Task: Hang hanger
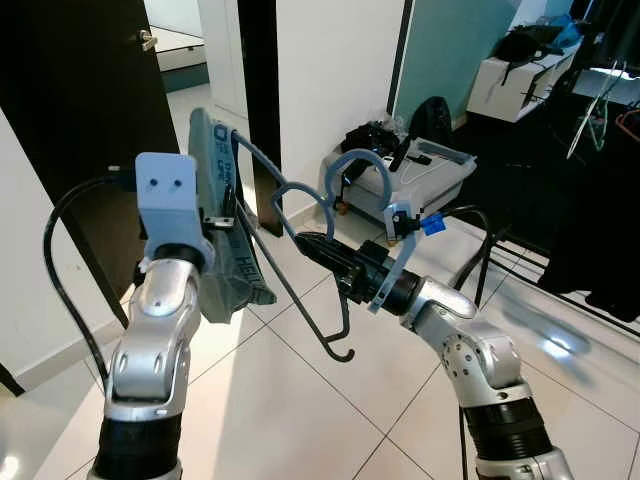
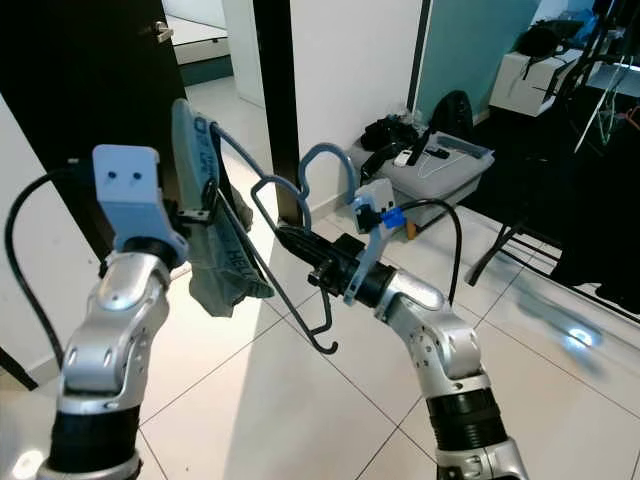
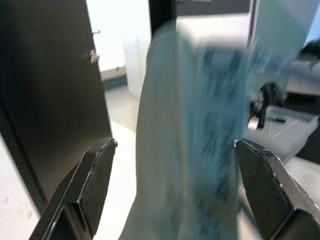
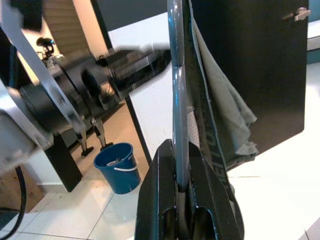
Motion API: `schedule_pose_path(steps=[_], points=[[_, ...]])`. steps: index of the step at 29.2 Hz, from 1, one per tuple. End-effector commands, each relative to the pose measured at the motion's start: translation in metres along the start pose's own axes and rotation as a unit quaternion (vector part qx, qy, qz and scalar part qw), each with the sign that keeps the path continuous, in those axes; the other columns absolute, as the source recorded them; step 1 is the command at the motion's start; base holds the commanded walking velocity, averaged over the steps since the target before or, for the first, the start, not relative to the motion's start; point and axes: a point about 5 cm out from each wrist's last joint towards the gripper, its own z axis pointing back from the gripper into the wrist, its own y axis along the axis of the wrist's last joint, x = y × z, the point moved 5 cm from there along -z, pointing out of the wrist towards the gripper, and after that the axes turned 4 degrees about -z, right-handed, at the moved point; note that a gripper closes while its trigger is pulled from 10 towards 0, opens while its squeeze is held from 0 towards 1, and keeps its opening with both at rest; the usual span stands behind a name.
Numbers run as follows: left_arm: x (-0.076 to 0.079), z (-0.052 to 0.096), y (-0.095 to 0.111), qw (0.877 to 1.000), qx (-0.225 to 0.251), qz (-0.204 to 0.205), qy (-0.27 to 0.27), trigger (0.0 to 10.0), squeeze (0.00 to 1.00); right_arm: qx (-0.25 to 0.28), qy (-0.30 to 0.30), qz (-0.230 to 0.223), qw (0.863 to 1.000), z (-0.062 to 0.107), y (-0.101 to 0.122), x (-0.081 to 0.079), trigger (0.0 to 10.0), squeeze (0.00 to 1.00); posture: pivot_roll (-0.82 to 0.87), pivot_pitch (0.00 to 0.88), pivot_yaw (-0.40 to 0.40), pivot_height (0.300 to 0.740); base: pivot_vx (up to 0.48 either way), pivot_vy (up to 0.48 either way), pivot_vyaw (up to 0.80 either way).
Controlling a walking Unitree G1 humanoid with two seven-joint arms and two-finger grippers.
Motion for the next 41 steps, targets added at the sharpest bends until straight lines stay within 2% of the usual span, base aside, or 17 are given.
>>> schedule_pose_path(steps=[1, 9, 19, 23, 32, 33, 35, 37, 38, 39, 41], points=[[0.004, -0.001, 0.002, 1.0, 0.009, -0.004, -0.009, 10.0, 0.0, 0.02, -0.001, 0.005, 1.0, -0.001, 0.01, 0.003, 10.0, 0.0, -0.02, 0.0, 0.007, 0.74, 0.0, 0.0, 0.0], [0.017, 0.004, -0.004, 1.0, 0.001, -0.007, -0.022, 10.0, 0.0, 0.029, -0.003, 0.004, 1.0, -0.003, 0.012, 0.003, 10.0, 0.0, -0.01, 0.0, 0.004, 0.74, 0.0, 0.0, 0.0], [0.009, 0.003, -0.008, 1.0, -0.01, 0.003, -0.015, 10.0, 0.0, 0.032, 0.006, -0.006, 0.999, -0.004, 0.011, -0.004, 10.0, 0.0, -0.01, 0.0, 0.012, 0.74, 0.0, 0.0, 0.0], [0.006, 0.001, -0.003, 1.0, -0.003, -0.004, -0.011, 10.0, 0.0, 0.031, 0.013, -0.014, 0.999, -0.003, 0.008, -0.009, 10.0, 0.0, -0.01, 0.0, 0.018, 0.74, 0.0, 0.0, 0.0], [0.008, 0.001, -0.002, 1.0, -0.001, -0.008, -0.013, 10.0, 0.0, 0.03, 0.022, -0.017, 0.999, -0.003, 0.007, -0.014, 10.0, 0.0, 0.0, 0.0, 0.017, 0.74, 0.0, 0.0, 0.0], [0.008, -0.001, 0.004, 0.999, 0.014, -0.03, -0.014, 10.0, 0.0, 0.026, 0.032, -0.02, 0.999, -0.003, 0.005, -0.019, 10.0, 0.0, 0.01, 0.0, 0.016, 0.74, 0.0, 0.0, 0.0], [0.008, -0.002, 0.009, 0.999, 0.026, -0.046, -0.014, 10.0, 0.0, 0.022, 0.039, -0.022, 0.999, -0.003, 0.003, -0.023, 10.0, 0.0, 0.01, 0.0, 0.02, 0.74, 0.0, 0.0, 0.0], [0.008, -0.002, 0.009, 0.999, 0.026, -0.046, -0.014, 10.0, 0.0, 0.022, 0.039, -0.022, 0.999, -0.003, 0.003, -0.023, 10.0, 0.0, 0.01, 0.0, 0.02, 0.74, 0.0, 0.0, 0.0], [0.008, -0.003, 0.015, 0.998, 0.036, -0.058, -0.013, 9.8, 0.0, 0.019, 0.043, -0.024, 0.999, -0.003, 0.0, -0.026, 10.0, 0.0, 0.0, 0.0, 0.018, 0.74, 0.0, 0.0, 0.0], [0.006, -0.005, 0.02, 0.997, 0.047, -0.069, -0.008, 3.2, 0.0, 0.016, 0.045, -0.026, 0.999, -0.002, -0.001, -0.028, 10.0, 0.0, 0.0, 0.0, 0.017, 0.74, 0.0, 0.0, 0.0], [0.005, -0.005, 0.023, 0.996, 0.051, -0.071, -0.003, 2.9, 0.0, 0.015, 0.046, -0.027, 0.998, -0.002, -0.002, -0.029, 10.0, 0.0, 0.0, 0.0, 0.017, 0.74, 0.0, 0.0, 0.0]])
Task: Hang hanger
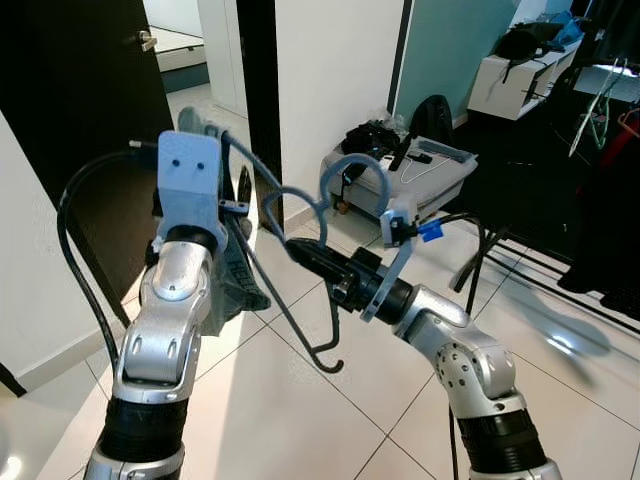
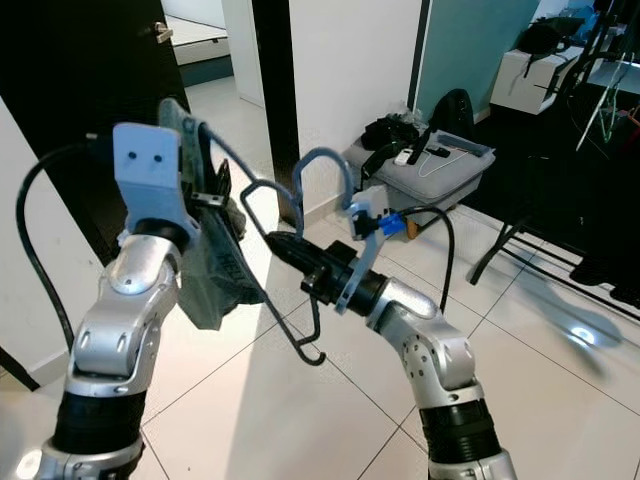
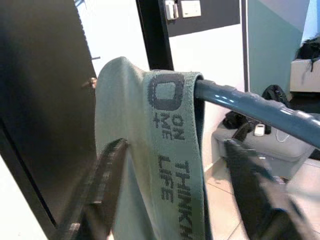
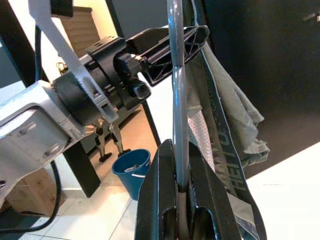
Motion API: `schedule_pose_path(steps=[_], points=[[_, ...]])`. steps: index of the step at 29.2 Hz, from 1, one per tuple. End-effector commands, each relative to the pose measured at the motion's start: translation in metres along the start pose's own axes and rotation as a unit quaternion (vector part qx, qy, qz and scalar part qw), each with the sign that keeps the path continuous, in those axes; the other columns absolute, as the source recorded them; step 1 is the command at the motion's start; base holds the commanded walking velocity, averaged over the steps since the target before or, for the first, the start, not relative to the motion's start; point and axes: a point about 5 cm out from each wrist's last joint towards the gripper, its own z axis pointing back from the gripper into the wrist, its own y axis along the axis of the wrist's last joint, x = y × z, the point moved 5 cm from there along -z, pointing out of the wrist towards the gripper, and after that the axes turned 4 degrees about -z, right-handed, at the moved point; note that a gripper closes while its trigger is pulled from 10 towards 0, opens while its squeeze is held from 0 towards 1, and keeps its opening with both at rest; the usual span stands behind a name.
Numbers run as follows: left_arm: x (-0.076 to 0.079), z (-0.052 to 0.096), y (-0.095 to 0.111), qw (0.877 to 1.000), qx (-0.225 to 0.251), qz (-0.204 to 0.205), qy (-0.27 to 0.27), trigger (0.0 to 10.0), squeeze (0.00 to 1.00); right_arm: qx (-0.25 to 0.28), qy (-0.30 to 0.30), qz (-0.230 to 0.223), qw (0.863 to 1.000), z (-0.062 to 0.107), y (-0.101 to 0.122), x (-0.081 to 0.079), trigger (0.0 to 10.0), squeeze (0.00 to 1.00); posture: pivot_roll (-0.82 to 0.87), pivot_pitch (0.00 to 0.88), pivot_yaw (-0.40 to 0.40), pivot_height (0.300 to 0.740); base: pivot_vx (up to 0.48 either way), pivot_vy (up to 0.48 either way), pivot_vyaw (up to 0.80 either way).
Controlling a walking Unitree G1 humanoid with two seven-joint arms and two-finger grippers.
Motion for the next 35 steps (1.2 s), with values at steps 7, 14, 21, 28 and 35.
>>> schedule_pose_path(steps=[7, 14, 21, 28, 35], points=[[-0.008, -0.001, 0.009, 0.999, 0.018, -0.02, 0.017, 0.0, 0.0, -0.001, 0.012, -0.003, 1.0, 0.001, 0.0, -0.008, 10.0, 0.0, 0.0, 0.0, 0.018, 0.74, 0.0, 0.0, 0.0], [-0.013, 0.0, 0.008, 0.999, 0.011, -0.034, 0.022, 4.1, 0.0, -0.001, 0.002, 0.001, 1.0, 0.002, 0.003, -0.003, 10.0, 0.0, 0.01, 0.0, 0.013, 0.74, 0.0, 0.0, 0.0], [-0.017, 0.002, 0.004, 0.999, 0.002, -0.041, 0.024, 10.0, 0.0, -0.001, -0.002, 0.004, 1.0, 0.003, 0.006, 0.0, 10.0, 0.0, 0.01, 0.0, 0.01, 0.74, 0.0, 0.0, 0.0], [-0.011, 0.005, 0.002, 1.0, 0.001, -0.028, 0.006, 10.0, 1.0, -0.001, -0.004, 0.006, 1.0, 0.003, 0.007, 0.001, 10.0, 0.0, 0.01, 0.0, 0.01, 0.74, 0.0, 0.0, 0.0], [-0.005, 0.005, -0.001, 0.999, -0.009, -0.035, 0.0, 10.0, 0.0, 0.001, -0.005, 0.006, 1.0, 0.004, 0.009, 0.001, 10.0, 0.0, 0.01, 0.0, 0.011, 0.74, 0.0, 0.0, 0.0]])
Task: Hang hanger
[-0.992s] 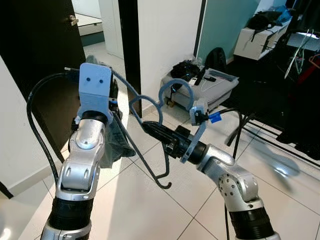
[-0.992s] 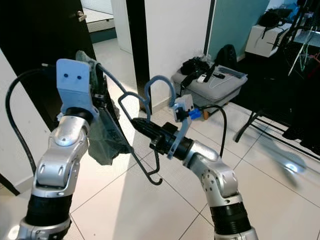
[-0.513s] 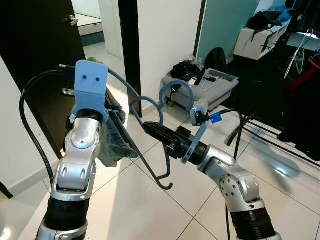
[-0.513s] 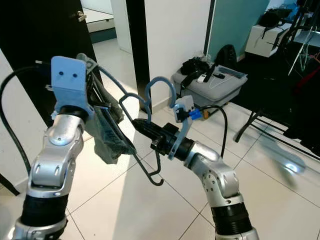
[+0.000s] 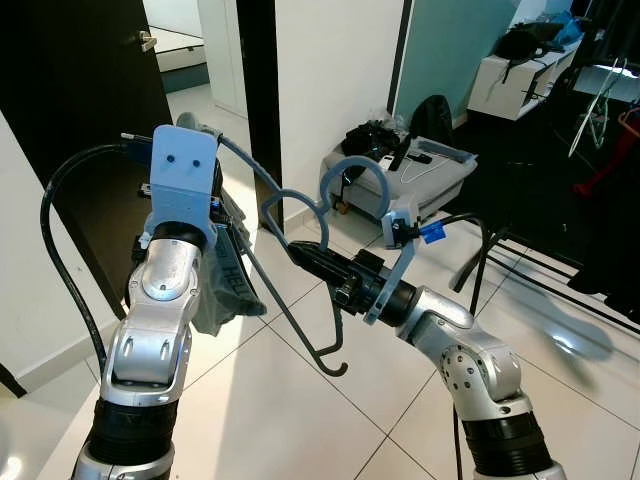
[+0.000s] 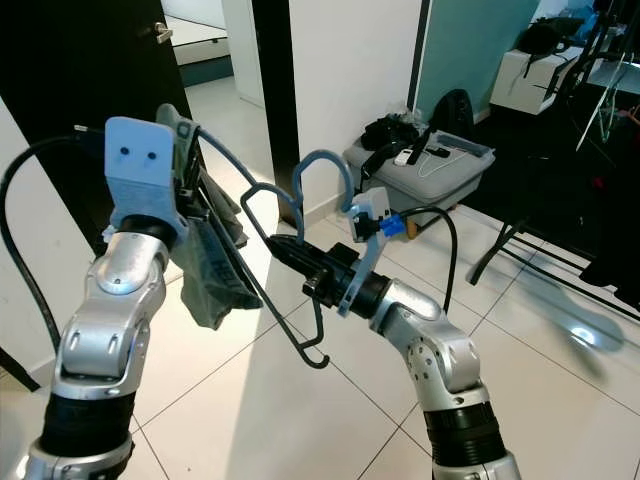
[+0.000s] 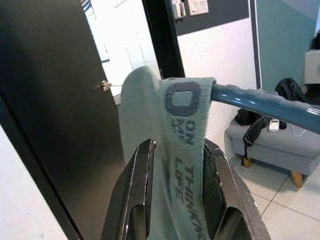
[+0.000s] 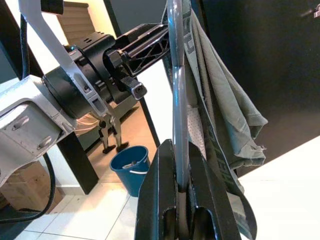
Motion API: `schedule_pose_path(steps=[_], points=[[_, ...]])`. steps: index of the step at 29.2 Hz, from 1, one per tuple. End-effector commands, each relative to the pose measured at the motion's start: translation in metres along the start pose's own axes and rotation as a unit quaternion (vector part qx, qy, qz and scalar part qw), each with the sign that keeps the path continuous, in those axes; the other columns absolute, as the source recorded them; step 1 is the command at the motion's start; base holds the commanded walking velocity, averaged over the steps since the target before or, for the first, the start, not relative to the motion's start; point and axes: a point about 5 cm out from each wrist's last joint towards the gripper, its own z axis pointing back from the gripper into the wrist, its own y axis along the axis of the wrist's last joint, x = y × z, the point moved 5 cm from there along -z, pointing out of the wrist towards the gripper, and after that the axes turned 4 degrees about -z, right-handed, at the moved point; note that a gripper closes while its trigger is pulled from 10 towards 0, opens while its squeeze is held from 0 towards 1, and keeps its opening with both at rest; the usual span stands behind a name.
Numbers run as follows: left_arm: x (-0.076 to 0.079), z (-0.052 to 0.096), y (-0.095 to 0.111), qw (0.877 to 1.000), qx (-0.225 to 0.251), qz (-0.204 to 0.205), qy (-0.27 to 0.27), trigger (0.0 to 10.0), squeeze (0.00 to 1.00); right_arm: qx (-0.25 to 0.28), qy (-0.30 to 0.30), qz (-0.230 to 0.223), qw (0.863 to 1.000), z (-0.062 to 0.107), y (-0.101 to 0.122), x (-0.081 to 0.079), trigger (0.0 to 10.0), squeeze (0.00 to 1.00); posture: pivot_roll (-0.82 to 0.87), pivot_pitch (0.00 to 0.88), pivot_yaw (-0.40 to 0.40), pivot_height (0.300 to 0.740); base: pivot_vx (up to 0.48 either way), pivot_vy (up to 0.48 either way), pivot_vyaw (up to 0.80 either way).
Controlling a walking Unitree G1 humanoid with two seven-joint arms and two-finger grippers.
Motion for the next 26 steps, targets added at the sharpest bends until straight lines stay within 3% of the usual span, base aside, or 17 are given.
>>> schedule_pose_path(steps=[1, 10, 11, 12, 26], points=[[0.0027, 0.0022, -0.0034, 1.0, -0.009, -0.004, -0.005, 10.0, 0.0, 0.01, 0.003, 0.003, 1.0, 0.0001, 0.0079, -0.0015, 10.0, 0.0, 0.01, 0.0, 0.012, 0.74, 0.0, 0.0, 0.0], [0.0054, 0.0038, -0.0021, 1.0, -0.008, -0.001, -0.01, 9.9, 0.0, 0.011, 0.003, 0.004, 1.0, 0.0016, 0.0091, -0.0022, 10.0, 0.0, 0.0, 0.0, 0.015, 0.74, 0.0, 0.0, 0.0], [0.0043, 0.0038, -0.0011, 1.0, -0.005, 0.0, -0.009, 3.9, 0.0, 0.011, 0.002, 0.003, 1.0, 0.0018, 0.0087, -0.0021, 10.0, 0.0, 0.0, 0.0, 0.014, 0.74, 0.0, 0.0, 0.0], [0.003, 0.0042, -0.0009, 1.0, -0.004, 0.0, -0.007, 0.0, 0.0, 0.01, 0.003, 0.003, 1.0, 0.002, 0.0084, -0.0024, 10.0, 0.0, 0.0, 0.0, 0.013, 0.74, 0.0, 0.0, 0.0], [0.0065, 0.0045, -0.0016, 1.0, -0.008, 0.002, -0.013, 0.0, 0.0, 0.01, 0.003, 0.004, 1.0, 0.0014, 0.0106, -0.0031, 10.0, 0.0, 0.0, 0.0, 0.014, 0.74, 0.0, 0.0, 0.0]])
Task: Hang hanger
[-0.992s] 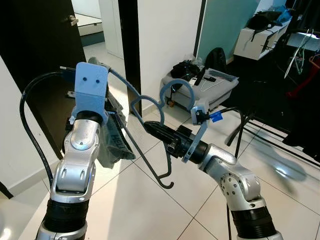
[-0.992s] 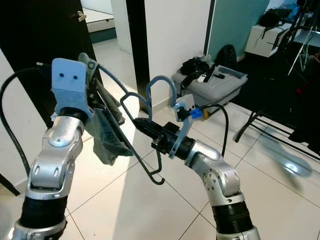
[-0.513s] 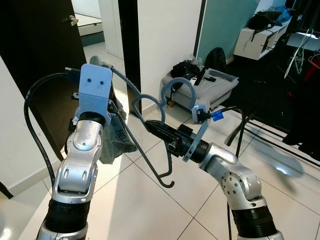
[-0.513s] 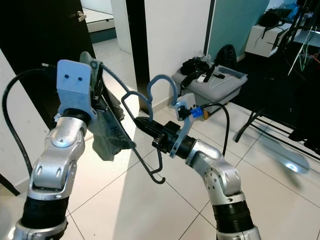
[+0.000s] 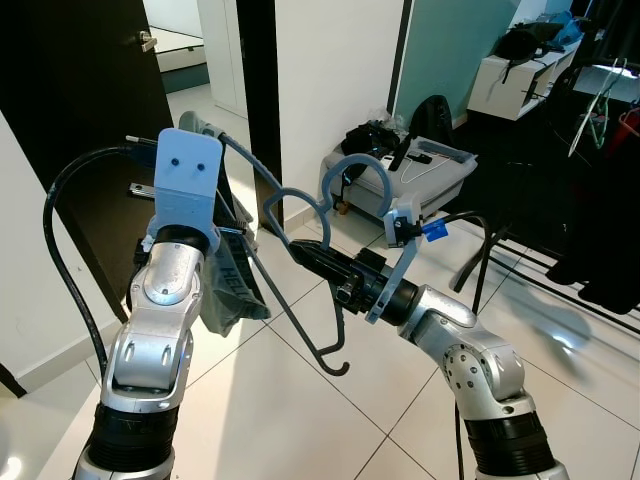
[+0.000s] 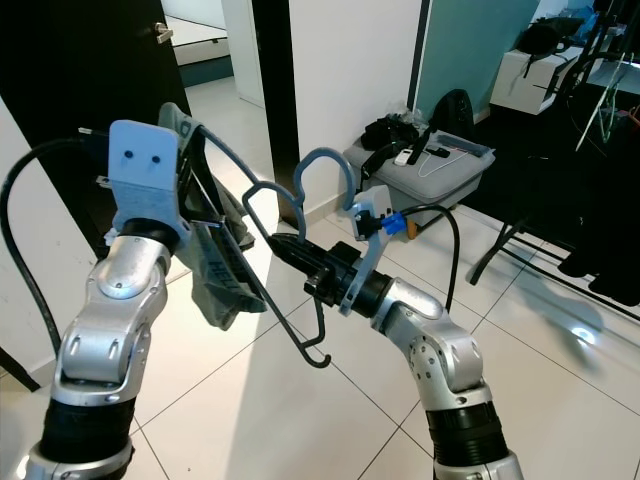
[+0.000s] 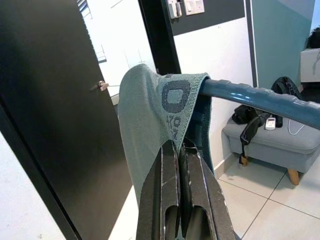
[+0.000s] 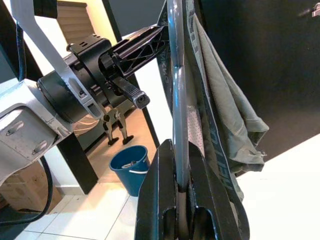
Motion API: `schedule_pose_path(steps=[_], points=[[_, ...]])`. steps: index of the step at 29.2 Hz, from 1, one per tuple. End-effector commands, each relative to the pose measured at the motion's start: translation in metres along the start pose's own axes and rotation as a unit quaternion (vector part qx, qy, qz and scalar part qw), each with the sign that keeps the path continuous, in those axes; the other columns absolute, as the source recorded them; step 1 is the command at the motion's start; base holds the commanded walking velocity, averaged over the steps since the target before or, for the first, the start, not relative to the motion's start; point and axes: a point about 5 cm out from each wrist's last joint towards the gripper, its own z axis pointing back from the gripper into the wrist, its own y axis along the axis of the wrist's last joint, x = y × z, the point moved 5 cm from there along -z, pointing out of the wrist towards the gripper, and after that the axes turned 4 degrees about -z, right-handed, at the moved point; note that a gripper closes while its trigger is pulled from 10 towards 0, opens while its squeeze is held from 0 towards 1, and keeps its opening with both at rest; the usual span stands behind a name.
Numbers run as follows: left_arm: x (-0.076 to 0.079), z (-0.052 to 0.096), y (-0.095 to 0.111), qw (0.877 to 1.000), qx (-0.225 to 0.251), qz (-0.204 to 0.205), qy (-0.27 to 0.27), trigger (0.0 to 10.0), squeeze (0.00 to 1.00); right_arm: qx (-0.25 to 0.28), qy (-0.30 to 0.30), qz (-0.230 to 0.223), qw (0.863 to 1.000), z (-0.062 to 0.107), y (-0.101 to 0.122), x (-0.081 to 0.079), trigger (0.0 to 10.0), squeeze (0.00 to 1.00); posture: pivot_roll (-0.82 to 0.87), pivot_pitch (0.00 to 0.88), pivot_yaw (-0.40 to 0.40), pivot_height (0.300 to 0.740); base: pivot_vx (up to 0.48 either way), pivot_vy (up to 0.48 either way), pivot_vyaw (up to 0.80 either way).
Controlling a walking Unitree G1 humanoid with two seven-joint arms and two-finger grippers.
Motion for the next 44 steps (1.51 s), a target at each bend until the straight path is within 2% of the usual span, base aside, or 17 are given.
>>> schedule_pose_path(steps=[1, 8, 12, 18, 19, 21, 23, 25, 26, 27, 28, 30, 31, 33, 34, 37, 44], points=[[0.005, 0.001, -0.003, 1.0, -0.009, 0.001, -0.009, 0.0, 0.0, 0.012, 0.006, 0.005, 1.0, 0.0, 0.009, -0.003, 10.0, 0.0, 0.0, 0.0, 0.014, 0.74, 0.0, 0.0, 0.0], [0.017, -0.001, 0.019, 0.997, 0.03, 0.042, -0.055, 0.0, 0.0, -0.032, -0.054, 0.042, 0.997, -0.005, -0.008, 0.013, 10.0, 0.0, 0.01, 0.0, 0.012, 0.74, 0.0, 0.0, 0.0], [0.046, 0.005, 0.059, 0.981, 0.097, 0.07, -0.154, 0.0, 0.0, -0.063, -0.111, 0.052, 0.991, -0.008, -0.02, 0.033, 10.0, 0.0, 0.02, 0.0, 0.006, 0.74, 0.0, 0.0, 0.0], [0.059, 0.012, 0.063, 0.973, 0.103, 0.074, -0.195, 0.0, 0.0, -0.059, -0.119, 0.051, 0.99, -0.008, -0.017, 0.037, 10.0, 0.0, 0.02, 0.0, 0.005, 0.74, 0.0, 0.0, 0.0], [0.074, 0.025, 0.054, 0.962, 0.088, 0.08, -0.244, 0.0, 0.0, -0.054, -0.131, 0.052, 0.989, -0.007, -0.013, 0.043, 10.0, 0.0, 0.02, 0.0, 0.003, 0.74, 0.0, 0.0, 0.0], [0.078, 0.03, 0.05, 0.959, 0.079, 0.085, -0.26, 0.0, 0.0, -0.052, -0.135, 0.053, 0.988, -0.007, -0.012, 0.045, 10.0, 0.0, 0.02, 0.0, 0.003, 0.74, 0.0, 0.0, 0.0], [0.082, 0.037, 0.038, 0.956, 0.061, 0.071, -0.279, 0.7, 0.0, -0.049, -0.139, 0.055, 0.988, -0.007, -0.01, 0.047, 10.0, 0.0, 0.02, 0.0, 0.003, 0.74, 0.0, 0.0, 0.0], [0.087, 0.055, -0.005, 0.949, 0.004, -0.012, -0.316, 3.5, 0.0, -0.043, -0.142, 0.058, 0.987, -0.007, -0.006, 0.048, 10.0, 0.0, 0.02, 0.0, 0.003, 0.74, 0.0, 0.0, 0.0], [0.087, 0.055, -0.005, 0.949, 0.004, -0.012, -0.316, 3.5, 0.0, -0.043, -0.142, 0.058, 0.987, -0.007, -0.006, 0.048, 10.0, 0.0, 0.02, 0.0, 0.003, 0.74, 0.0, 0.0, 0.0], [0.086, 0.063, -0.025, 0.942, -0.019, -0.056, -0.329, 3.6, 0.0, -0.041, -0.143, 0.06, 0.987, -0.007, -0.005, 0.048, 10.0, 0.0, 0.02, 0.0, 0.003, 0.74, 0.0, 0.0, 0.0], [0.086, 0.063, -0.025, 0.942, -0.019, -0.056, -0.329, 3.6, 0.0, -0.041, -0.143, 0.06, 0.987, -0.007, -0.005, 0.048, 10.0, 0.0, 0.02, 0.0, 0.003, 0.74, 0.0, 0.0, 0.0], [0.082, 0.072, -0.049, 0.935, -0.052, -0.099, -0.336, 4.5, 0.0, -0.038, -0.141, 0.06, 0.987, -0.008, -0.003, 0.048, 10.0, 0.0, 0.01, 0.0, 0.002, 0.74, 0.0, 0.0, 0.0], [0.075, 0.079, -0.068, 0.928, -0.079, -0.136, -0.338, 8.9, 0.0, -0.038, -0.138, 0.06, 0.988, -0.008, -0.002, 0.047, 10.0, 0.0, 0.01, 0.0, -0.001, 0.74, 0.0, 0.0, 0.0], [0.071, 0.083, -0.079, 0.924, -0.094, -0.154, -0.338, 8.9, 0.0, -0.038, -0.135, 0.06, 0.988, -0.008, -0.002, 0.047, 10.0, 0.0, 0.01, 0.0, -0.001, 0.74, 0.0, 0.0, 0.0], [0.065, 0.085, -0.088, 0.921, -0.106, -0.177, -0.331, 10.0, 0.0, -0.045, -0.128, 0.064, 0.989, -0.008, -0.004, 0.045, 10.0, 0.0, 0.01, 0.0, -0.007, 0.74, 0.0, 0.0, 0.0], [0.061, 0.086, -0.093, 0.919, -0.111, -0.191, -0.326, 10.0, 0.0, -0.058, -0.115, 0.065, 0.99, -0.008, -0.008, 0.041, 10.0, 0.0, 0.01, 0.0, -0.009, 0.74, 0.0, 0.0, 0.0], [0.078, 0.08, -0.067, 0.932, -0.076, -0.118, -0.335, 10.0, 0.05, -0.076, -0.098, 0.071, 0.99, -0.008, -0.013, 0.037, 10.0, 0.0, 0.0, 0.0, -0.007, 0.74, 0.0, 0.0, 0.0]])
